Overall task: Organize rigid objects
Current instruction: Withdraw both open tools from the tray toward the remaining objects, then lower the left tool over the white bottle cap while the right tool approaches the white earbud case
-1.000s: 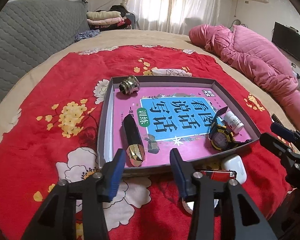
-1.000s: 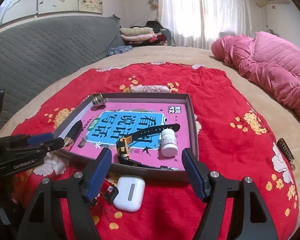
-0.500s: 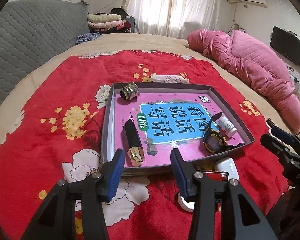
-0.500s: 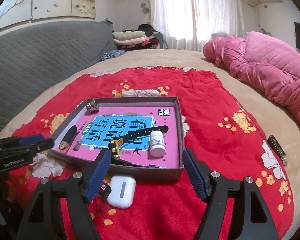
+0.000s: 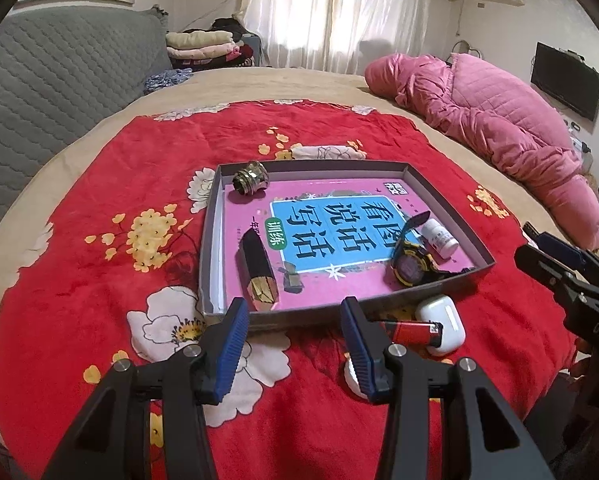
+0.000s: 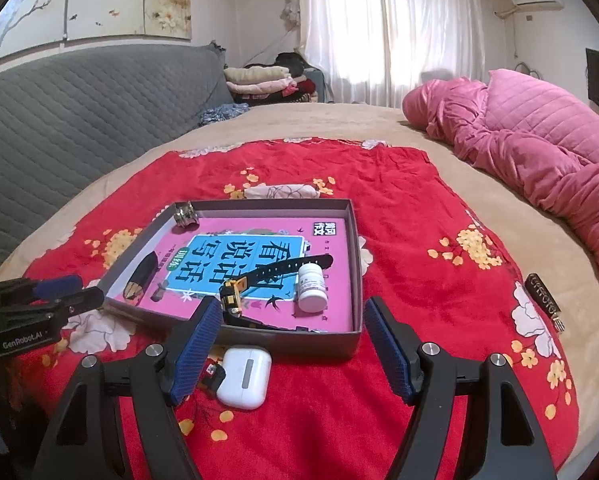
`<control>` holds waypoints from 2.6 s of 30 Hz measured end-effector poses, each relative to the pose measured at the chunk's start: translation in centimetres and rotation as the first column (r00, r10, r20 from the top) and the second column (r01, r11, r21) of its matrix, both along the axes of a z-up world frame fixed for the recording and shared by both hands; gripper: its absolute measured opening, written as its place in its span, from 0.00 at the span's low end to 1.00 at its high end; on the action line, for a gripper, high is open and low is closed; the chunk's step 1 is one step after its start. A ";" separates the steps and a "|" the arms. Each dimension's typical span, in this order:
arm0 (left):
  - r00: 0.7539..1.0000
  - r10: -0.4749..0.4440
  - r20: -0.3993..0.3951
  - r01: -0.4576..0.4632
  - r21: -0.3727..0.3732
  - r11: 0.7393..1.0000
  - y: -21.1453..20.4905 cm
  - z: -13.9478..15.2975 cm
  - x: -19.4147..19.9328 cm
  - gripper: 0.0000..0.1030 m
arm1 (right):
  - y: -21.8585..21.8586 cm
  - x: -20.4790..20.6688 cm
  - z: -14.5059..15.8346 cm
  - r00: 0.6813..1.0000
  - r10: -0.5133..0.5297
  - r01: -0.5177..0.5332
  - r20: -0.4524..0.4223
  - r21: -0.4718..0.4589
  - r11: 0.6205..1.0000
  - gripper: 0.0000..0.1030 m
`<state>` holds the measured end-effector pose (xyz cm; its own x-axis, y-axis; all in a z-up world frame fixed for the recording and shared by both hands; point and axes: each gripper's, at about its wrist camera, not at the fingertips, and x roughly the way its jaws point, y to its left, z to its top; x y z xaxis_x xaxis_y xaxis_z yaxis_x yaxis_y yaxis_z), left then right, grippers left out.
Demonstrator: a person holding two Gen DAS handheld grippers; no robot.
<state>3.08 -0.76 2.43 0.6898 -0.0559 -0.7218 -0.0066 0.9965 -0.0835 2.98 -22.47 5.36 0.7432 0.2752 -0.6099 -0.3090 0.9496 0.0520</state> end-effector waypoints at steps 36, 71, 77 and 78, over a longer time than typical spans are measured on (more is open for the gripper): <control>0.991 -0.114 -0.072 0.116 0.027 0.993 -3.0 -0.8 -3.1 0.46 | 0.9 -2.2 -1.5 0.993 0.050 -0.057 -0.106 -0.063 0.996 0.73; 0.971 -0.184 -0.154 0.178 -0.052 0.983 -3.7 -3.6 -2.4 0.46 | 1.6 -1.7 -4.4 0.976 0.073 -0.088 -0.203 -0.067 0.994 0.73; 0.965 -0.202 -0.166 0.193 -0.070 0.979 -3.9 -4.2 -2.2 0.46 | 1.4 -1.4 -4.8 0.974 0.068 -0.082 -0.214 -0.059 0.995 0.73; 0.964 -0.204 -0.168 0.195 -0.072 0.978 -3.9 -4.4 -2.2 0.46 | 1.3 -1.4 -4.9 0.974 0.066 -0.080 -0.216 -0.057 0.995 0.73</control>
<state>0.93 -4.67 -1.96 0.5248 -0.2218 -0.8218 0.1728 0.9731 -0.1523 1.62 -21.12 0.45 0.5731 0.2786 -0.7707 -0.3657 0.9285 0.0637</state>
